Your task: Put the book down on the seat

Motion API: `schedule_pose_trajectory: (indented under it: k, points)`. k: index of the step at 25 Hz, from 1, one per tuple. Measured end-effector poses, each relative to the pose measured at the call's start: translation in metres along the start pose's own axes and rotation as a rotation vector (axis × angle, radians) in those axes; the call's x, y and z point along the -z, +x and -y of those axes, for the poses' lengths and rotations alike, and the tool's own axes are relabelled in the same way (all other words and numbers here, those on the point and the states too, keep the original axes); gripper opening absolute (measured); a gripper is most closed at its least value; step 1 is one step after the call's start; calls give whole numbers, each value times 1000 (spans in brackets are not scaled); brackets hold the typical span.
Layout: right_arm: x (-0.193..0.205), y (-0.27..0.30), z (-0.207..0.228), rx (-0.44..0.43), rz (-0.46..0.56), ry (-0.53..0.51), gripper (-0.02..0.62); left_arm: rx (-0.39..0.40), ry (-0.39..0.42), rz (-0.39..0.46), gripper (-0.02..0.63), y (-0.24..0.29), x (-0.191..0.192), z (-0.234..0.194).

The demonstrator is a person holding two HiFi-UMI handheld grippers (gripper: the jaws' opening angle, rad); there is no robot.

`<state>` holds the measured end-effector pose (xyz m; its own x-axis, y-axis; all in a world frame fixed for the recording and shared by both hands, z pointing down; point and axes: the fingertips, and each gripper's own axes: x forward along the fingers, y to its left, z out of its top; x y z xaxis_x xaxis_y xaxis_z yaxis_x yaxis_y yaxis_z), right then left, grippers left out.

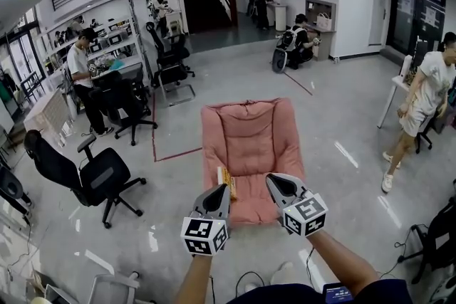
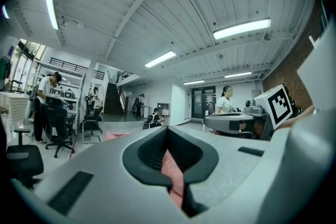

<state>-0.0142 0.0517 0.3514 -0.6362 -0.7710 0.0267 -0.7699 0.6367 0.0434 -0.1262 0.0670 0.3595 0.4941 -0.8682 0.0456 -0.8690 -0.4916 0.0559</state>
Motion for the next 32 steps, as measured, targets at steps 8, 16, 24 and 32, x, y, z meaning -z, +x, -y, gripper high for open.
schedule_pose_trajectory:
  k: [8,16,24,32]
  points:
    - [-7,-4,9,1,6,-4,18,-4,3,7,5,2,-7,5]
    - [-9,-9,16,-9,16,4,18,-1,10,6,5,10,-7,17]
    - [-12,-32,25,-20,28,4,18,4,16,14,5,11,-10,43]
    - [-11,-43,24,-30,23,9,18,11,13,17,5,10,-11,64]
